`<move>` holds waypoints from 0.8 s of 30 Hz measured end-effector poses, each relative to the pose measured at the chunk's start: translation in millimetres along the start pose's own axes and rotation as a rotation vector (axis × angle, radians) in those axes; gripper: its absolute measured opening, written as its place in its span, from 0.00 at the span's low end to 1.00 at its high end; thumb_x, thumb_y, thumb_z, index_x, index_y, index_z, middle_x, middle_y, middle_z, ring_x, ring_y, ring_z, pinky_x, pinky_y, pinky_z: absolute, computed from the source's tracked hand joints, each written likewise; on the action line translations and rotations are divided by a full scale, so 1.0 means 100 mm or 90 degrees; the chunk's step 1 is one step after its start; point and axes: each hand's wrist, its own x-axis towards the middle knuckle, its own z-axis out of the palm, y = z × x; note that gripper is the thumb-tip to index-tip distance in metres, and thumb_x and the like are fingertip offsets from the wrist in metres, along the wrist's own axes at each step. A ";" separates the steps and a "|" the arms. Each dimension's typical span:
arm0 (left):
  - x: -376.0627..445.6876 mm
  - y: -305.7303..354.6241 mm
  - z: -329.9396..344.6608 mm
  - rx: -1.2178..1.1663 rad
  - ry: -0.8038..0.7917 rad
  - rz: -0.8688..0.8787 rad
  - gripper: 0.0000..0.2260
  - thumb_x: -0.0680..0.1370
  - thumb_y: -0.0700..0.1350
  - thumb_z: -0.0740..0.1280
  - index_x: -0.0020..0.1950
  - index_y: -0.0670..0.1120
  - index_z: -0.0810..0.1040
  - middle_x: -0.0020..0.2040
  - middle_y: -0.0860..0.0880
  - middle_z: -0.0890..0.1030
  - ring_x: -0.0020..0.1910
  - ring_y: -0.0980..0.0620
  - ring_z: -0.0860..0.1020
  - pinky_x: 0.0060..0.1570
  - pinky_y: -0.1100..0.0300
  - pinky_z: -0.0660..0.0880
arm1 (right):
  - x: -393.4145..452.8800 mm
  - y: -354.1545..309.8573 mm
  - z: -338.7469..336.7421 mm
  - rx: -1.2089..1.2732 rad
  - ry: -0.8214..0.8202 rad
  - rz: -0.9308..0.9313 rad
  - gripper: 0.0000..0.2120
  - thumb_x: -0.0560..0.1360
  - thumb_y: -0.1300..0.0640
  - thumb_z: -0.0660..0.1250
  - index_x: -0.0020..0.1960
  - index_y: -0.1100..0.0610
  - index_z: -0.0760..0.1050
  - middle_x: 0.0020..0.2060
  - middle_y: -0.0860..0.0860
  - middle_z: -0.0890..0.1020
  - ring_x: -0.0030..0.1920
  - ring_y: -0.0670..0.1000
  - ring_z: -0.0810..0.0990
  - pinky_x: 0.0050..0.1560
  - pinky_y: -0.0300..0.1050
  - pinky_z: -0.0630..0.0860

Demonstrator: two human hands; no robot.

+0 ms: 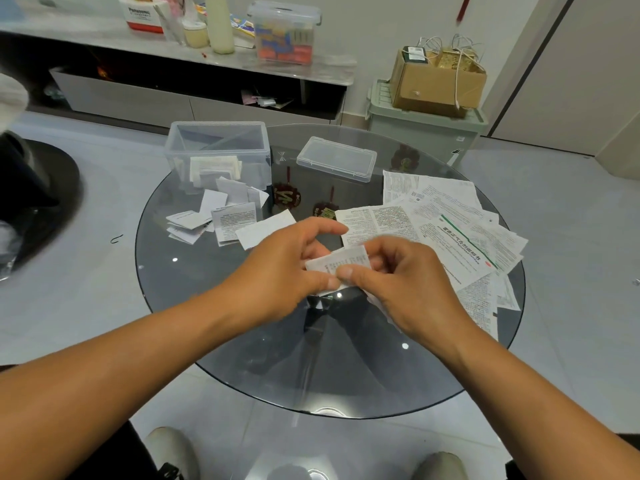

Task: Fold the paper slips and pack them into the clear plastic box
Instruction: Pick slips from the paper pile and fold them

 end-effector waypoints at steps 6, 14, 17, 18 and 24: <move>0.05 -0.01 -0.29 0.269 0.163 0.100 0.16 0.78 0.54 0.71 0.65 0.58 0.77 0.52 0.60 0.80 0.43 0.59 0.77 0.43 0.64 0.73 | 0.07 -0.04 -0.06 -0.030 0.017 0.004 0.10 0.76 0.51 0.75 0.40 0.55 0.83 0.32 0.53 0.82 0.28 0.44 0.76 0.28 0.36 0.70; 0.20 -0.29 -0.56 0.464 0.110 -0.119 0.28 0.74 0.64 0.71 0.70 0.54 0.74 0.64 0.50 0.77 0.60 0.44 0.77 0.53 0.49 0.74 | 0.14 0.05 -0.01 -0.177 -0.053 0.010 0.03 0.77 0.53 0.74 0.46 0.47 0.80 0.35 0.47 0.83 0.30 0.44 0.79 0.33 0.41 0.72; 0.19 -0.23 -0.51 0.459 0.109 -0.120 0.33 0.67 0.73 0.70 0.67 0.58 0.75 0.59 0.54 0.78 0.56 0.45 0.78 0.49 0.49 0.76 | 0.15 0.03 -0.01 -0.179 -0.047 -0.003 0.03 0.79 0.52 0.72 0.46 0.47 0.80 0.37 0.46 0.84 0.34 0.46 0.80 0.36 0.43 0.75; 0.18 -0.21 -0.49 0.464 0.109 -0.117 0.35 0.66 0.73 0.71 0.67 0.58 0.74 0.59 0.55 0.78 0.56 0.45 0.78 0.48 0.50 0.76 | 0.14 0.04 -0.01 -0.179 -0.047 -0.005 0.03 0.79 0.52 0.71 0.46 0.47 0.80 0.37 0.46 0.84 0.34 0.46 0.80 0.36 0.44 0.75; 0.21 -0.20 -0.42 0.434 0.161 -0.075 0.20 0.76 0.56 0.73 0.67 0.57 0.77 0.58 0.52 0.82 0.55 0.48 0.80 0.48 0.53 0.75 | 0.13 0.05 -0.01 -0.176 -0.059 -0.001 0.04 0.81 0.50 0.69 0.48 0.47 0.81 0.39 0.45 0.83 0.37 0.46 0.80 0.38 0.44 0.73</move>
